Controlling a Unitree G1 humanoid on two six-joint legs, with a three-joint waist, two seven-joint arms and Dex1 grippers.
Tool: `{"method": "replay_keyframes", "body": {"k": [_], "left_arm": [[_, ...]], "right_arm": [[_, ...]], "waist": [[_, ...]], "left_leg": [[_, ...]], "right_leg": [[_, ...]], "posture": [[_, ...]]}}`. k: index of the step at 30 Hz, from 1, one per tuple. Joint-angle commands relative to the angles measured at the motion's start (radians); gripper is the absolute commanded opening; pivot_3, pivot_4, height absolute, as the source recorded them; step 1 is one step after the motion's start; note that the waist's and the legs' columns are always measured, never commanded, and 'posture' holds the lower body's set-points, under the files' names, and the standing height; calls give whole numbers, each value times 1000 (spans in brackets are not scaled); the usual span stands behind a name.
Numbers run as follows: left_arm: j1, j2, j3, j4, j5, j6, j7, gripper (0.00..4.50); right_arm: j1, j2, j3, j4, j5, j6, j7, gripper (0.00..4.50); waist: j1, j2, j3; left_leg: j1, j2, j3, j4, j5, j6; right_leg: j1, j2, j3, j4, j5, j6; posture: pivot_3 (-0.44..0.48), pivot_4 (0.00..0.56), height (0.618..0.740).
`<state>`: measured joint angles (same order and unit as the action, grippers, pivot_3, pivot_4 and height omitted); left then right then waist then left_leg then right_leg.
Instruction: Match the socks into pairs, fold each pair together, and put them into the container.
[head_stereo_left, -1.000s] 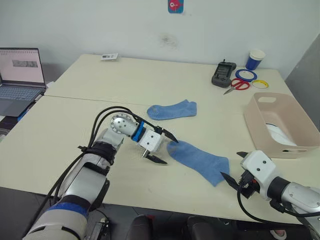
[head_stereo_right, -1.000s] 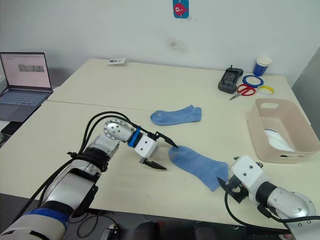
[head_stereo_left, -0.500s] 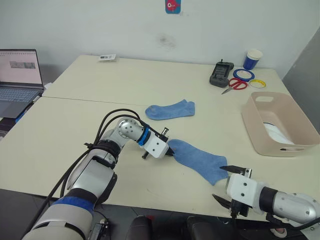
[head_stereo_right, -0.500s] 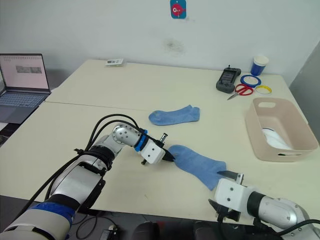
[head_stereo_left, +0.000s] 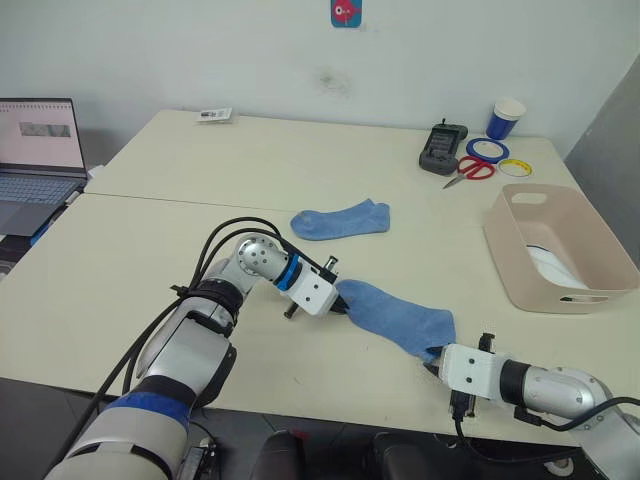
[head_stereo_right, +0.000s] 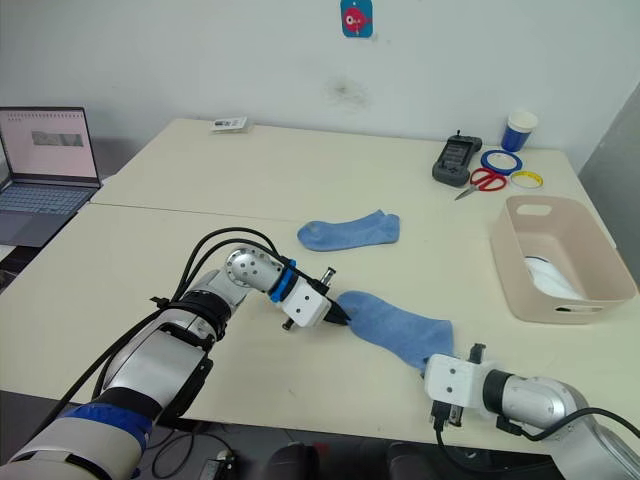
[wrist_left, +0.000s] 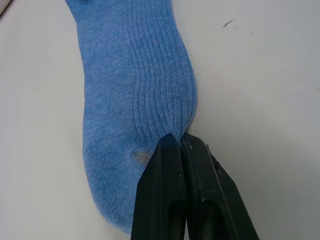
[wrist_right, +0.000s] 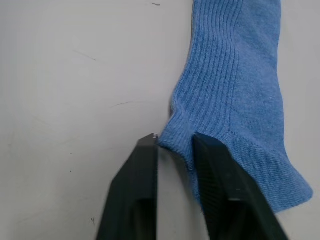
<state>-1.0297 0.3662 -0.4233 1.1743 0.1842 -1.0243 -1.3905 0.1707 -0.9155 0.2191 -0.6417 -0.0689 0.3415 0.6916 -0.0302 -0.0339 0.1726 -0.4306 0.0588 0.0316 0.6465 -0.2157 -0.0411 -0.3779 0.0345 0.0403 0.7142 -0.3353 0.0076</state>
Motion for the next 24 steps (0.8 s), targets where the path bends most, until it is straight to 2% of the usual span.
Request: {"method": "replay_keyframes", "body": {"k": [1, 4, 7, 10, 14, 17, 18, 20, 24], "left_arm": [[3, -1, 31, -34, -60, 21, -59, 0], [14, 19, 48, -89, -140, 58, -165, 0], [56, 125, -20, -272, -275, 157, -221, 0], [125, 316, -132, -547, -445, 435, -224, 0], [176, 661, -299, -956, -726, 904, -224, 0], [236, 869, -364, -1217, -910, 1119, -224, 0], [261, 902, -361, -1279, -954, 1186, -224, 0], [292, 902, -329, -1326, -998, 1307, -224, 0], [314, 778, -288, -1213, -922, 1515, -215, 0]], "right_arm": [[-13, 11, -22, -25, 4, -15, 21, 31], [-11, 22, -57, -56, 44, 5, 41, 31], [9, 31, -127, -158, 148, 89, 81, 31], [15, 56, -212, -272, 320, 242, 104, 31], [16, 50, -357, -389, 627, 463, 132, 31], [-7, 31, -415, -405, 832, 584, 97, 31], [-21, 26, -409, -399, 862, 620, 75, 31], [-52, 24, -387, -380, 895, 674, 21, 31], [-150, 64, -301, -294, 909, 786, -111, 31]], "waist": [[0, 0, 0], [0, 0, 0], [-5, 0, 0], [-7, 0, 0], [-14, 0, 2], [-14, 0, 2], [-14, 0, 2], [-8, 0, 2], [0, -2, 1]], "left_leg": [[0, 0, 0, 0, 0, 0], [0, 1, 0, 0, 0, 0], [0, 2, 0, 0, 0, 0], [2, 5, -4, 0, 0, -1], [7, 9, -8, -2, 0, 0], [12, 7, -6, -2, 0, 0], [13, 6, -5, -2, 0, 0], [14, 5, -4, -2, 0, 0], [13, 4, -5, -1, 0, 1]], "right_leg": [[0, 0, 0, 0, 0, 0], [0, 0, 0, 0, 0, 0], [-1, 0, 1, 1, 0, 0], [0, 0, 1, 2, 1, -1], [5, -1, 0, 4, -1, -3], [10, -6, 0, 3, -1, -3], [10, -7, 1, 3, -1, -3], [12, -9, 1, 2, -1, -3], [11, -7, 1, 2, -1, -3]], "posture": [[0, 150, 725], [0, 150, 725], [0, 150, 725], [0, 150, 725], [0, 150, 725], [0, 150, 725], [0, 150, 725], [0, 150, 725], [0, 150, 725]]}}
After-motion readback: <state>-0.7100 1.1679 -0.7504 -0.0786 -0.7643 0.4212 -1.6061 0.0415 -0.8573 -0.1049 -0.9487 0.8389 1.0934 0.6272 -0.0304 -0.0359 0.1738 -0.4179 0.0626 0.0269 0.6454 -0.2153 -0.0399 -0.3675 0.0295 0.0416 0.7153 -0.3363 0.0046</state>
